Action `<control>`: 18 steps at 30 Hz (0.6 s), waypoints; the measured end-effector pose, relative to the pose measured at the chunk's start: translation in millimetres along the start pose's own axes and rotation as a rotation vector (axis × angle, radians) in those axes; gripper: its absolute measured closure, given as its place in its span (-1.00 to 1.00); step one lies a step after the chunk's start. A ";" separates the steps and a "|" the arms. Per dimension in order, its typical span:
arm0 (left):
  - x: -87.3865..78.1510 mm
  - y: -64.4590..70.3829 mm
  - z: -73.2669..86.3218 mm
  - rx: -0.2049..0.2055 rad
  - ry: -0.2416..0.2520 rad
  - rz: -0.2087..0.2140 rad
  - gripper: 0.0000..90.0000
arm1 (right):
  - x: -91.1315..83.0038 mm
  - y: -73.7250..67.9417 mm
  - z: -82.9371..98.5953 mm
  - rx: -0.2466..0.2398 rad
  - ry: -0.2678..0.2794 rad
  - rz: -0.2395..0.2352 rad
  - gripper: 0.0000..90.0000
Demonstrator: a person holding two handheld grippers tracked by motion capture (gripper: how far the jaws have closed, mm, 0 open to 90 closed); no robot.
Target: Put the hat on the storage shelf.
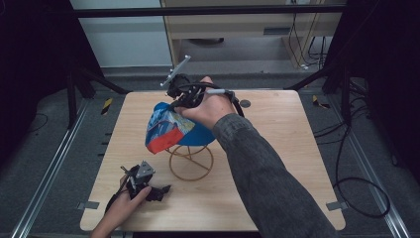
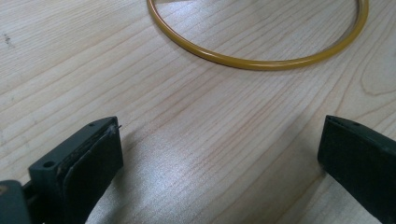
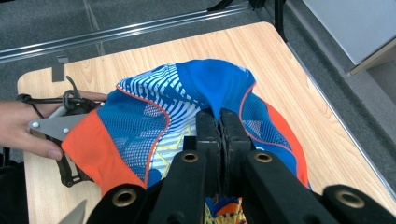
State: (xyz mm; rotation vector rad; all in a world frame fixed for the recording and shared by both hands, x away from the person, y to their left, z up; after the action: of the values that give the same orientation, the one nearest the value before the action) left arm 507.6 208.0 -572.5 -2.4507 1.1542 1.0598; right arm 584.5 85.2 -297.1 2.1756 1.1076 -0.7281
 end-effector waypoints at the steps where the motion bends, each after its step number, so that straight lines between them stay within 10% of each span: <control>1: 0.0 0.0 0.0 0.000 0.000 0.000 -1.00 | 0.2 0.0 0.2 0.001 0.000 -0.001 0.97; 18: 0.0 0.0 0.0 0.000 0.000 0.000 -1.00 | -2.6 3.1 3.4 0.048 0.016 0.009 0.39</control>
State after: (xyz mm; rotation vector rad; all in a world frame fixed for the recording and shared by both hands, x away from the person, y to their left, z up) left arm 507.6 208.0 -572.5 -2.4509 1.1536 1.0595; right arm 585.1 80.0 -296.8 2.2289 1.0978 -0.7423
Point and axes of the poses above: each handheld gripper's, and its own axes: x roughly forward along the jaws, z roughly out of its underside, y roughly to its right, the point moved 9 cm from there along x, roughly forward along the jaws, and after that the axes turned 9 degrees about z, right-handed, at the moved point
